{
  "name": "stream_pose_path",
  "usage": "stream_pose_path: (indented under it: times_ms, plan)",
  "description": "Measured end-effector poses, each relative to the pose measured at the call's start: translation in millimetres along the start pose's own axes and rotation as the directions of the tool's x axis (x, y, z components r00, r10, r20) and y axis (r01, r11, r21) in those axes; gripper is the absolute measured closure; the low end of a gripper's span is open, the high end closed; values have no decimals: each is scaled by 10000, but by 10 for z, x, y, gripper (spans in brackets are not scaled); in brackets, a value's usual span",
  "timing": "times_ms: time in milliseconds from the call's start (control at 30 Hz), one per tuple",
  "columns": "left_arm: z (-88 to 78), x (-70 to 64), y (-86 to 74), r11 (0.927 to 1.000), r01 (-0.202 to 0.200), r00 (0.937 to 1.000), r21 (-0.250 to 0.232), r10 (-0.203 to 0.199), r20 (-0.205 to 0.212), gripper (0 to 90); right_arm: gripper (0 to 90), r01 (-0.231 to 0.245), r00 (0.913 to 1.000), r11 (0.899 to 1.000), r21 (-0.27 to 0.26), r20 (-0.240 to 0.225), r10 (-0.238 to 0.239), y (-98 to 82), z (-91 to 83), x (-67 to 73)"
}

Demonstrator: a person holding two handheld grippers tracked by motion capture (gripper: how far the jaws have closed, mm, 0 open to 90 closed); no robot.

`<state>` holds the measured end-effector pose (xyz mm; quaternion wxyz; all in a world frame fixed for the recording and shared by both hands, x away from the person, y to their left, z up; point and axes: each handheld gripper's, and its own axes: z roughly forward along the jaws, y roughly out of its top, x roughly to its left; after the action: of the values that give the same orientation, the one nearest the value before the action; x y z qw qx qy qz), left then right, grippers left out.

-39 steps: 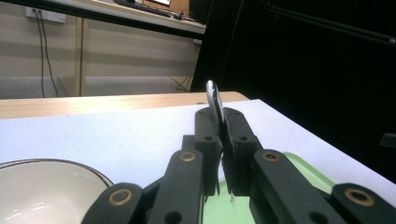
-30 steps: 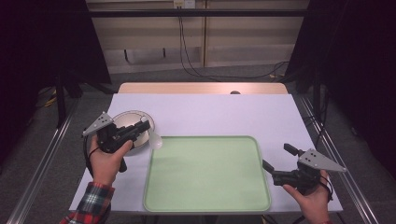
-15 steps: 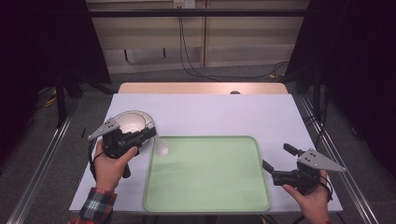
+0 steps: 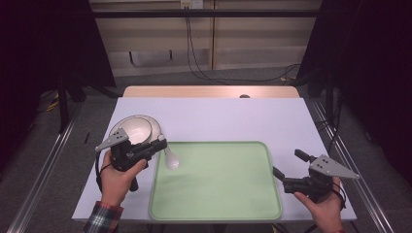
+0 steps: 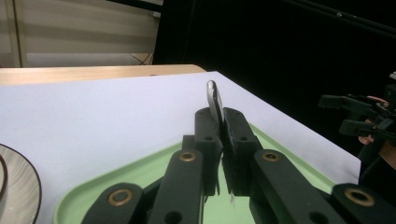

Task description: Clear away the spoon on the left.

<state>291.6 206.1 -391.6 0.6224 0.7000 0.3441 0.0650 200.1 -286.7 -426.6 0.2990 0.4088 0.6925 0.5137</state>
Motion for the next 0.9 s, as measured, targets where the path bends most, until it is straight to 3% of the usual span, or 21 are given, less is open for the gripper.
stream_pose_path:
  times_ms: [900]
  plan:
    - [65,-188,-115,9991,-86,9975,409,57,709,855,31,-15,10000,10000,12,-6,15,-1,-2,5]
